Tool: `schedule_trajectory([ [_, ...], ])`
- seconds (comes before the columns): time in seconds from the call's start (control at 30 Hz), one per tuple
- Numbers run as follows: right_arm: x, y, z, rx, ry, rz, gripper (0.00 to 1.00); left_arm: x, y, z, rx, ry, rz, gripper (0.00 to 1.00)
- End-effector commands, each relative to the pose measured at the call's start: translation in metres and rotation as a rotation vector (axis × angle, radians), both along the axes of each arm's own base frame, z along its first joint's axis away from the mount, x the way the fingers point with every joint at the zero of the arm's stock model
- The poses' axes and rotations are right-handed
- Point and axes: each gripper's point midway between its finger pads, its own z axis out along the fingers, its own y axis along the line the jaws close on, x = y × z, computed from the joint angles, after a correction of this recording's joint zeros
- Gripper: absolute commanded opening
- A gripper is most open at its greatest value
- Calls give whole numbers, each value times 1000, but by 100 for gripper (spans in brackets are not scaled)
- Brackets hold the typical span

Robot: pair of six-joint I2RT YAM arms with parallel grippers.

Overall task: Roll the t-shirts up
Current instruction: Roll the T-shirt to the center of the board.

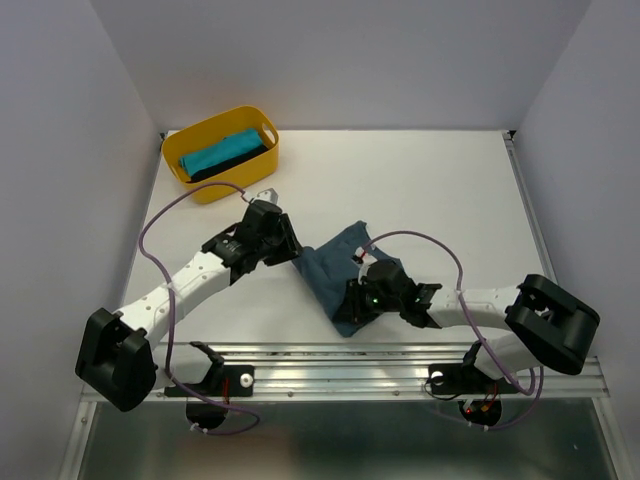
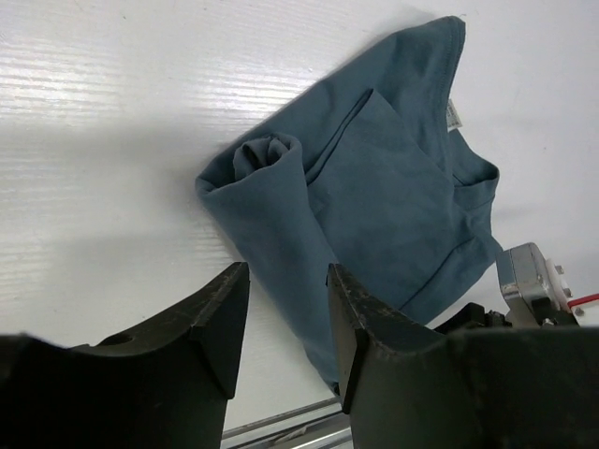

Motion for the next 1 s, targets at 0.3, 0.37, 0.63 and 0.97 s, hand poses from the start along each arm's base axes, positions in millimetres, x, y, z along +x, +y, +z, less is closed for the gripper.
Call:
schedule_trajectory([
  [0.3,-8,-8,12,165,138,57,1,-11,-28,5,-60,-33,-142,31],
  [0.37,-6,-10,11,169,153,53,1,-12,-31,4,-68,-28,-154,27],
  [0.63,-4,-16,13,206,230,84,1,-15,-39,-3,-64,-10,-213,11],
  [0.97,-3,-22,2,239,329,78,1,-13,-47,-10,-35,7,-269,0],
])
